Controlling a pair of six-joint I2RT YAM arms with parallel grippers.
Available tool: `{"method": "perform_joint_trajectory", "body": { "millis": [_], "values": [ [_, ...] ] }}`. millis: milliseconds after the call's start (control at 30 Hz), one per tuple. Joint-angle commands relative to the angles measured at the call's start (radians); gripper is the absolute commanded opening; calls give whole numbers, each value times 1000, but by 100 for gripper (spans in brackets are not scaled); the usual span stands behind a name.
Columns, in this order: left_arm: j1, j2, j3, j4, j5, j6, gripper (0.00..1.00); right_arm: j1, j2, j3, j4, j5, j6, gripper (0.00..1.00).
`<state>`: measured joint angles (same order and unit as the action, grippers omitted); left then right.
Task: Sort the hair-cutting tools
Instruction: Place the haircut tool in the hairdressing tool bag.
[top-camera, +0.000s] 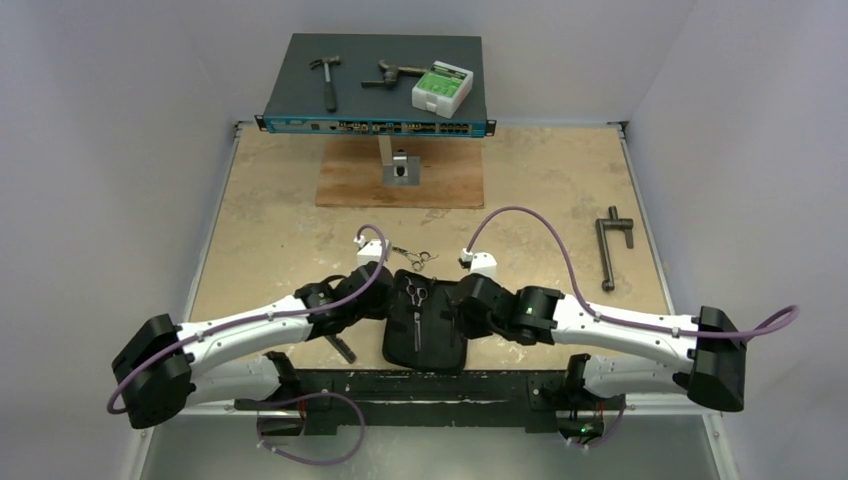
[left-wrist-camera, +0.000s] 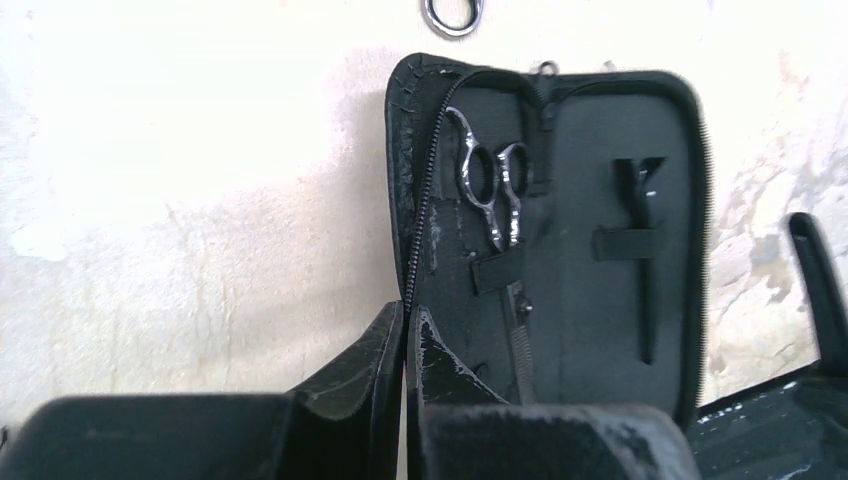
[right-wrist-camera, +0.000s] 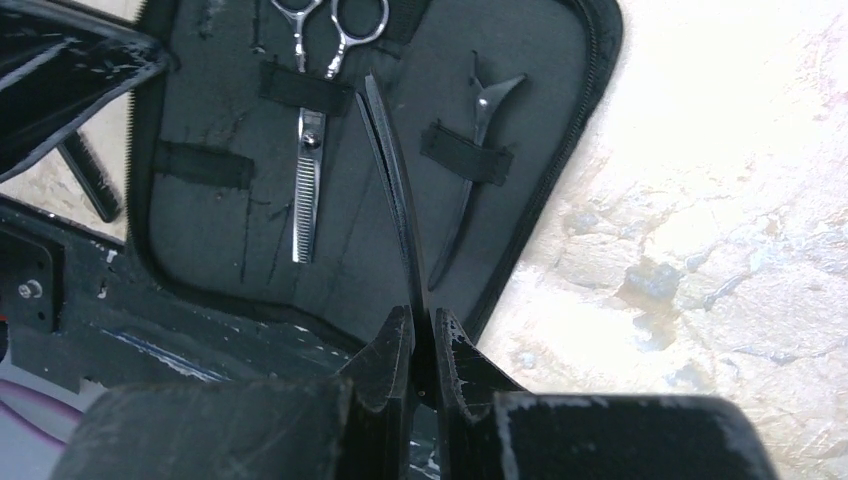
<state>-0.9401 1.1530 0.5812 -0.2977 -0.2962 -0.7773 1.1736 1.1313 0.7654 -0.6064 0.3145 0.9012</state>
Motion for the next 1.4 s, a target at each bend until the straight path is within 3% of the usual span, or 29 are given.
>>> {"method": "perform_joint_trajectory", "body": {
  "millis": [0,200,500,1367],
  "values": [
    [-48,-93,77,-164,-205,-127,0,6,40,65,-5,-15,36,0],
    [-135,-96,146,-365,-387,-309,0,6,134,88,41,-81,69,0],
    [-187,-87,161,-455,-506,-491,0,27,245,111,68,-140,79,0],
    [-268,-84,136,-431,-531,-603,0,35,487,187,131,-259,79,0]
  ]
}}
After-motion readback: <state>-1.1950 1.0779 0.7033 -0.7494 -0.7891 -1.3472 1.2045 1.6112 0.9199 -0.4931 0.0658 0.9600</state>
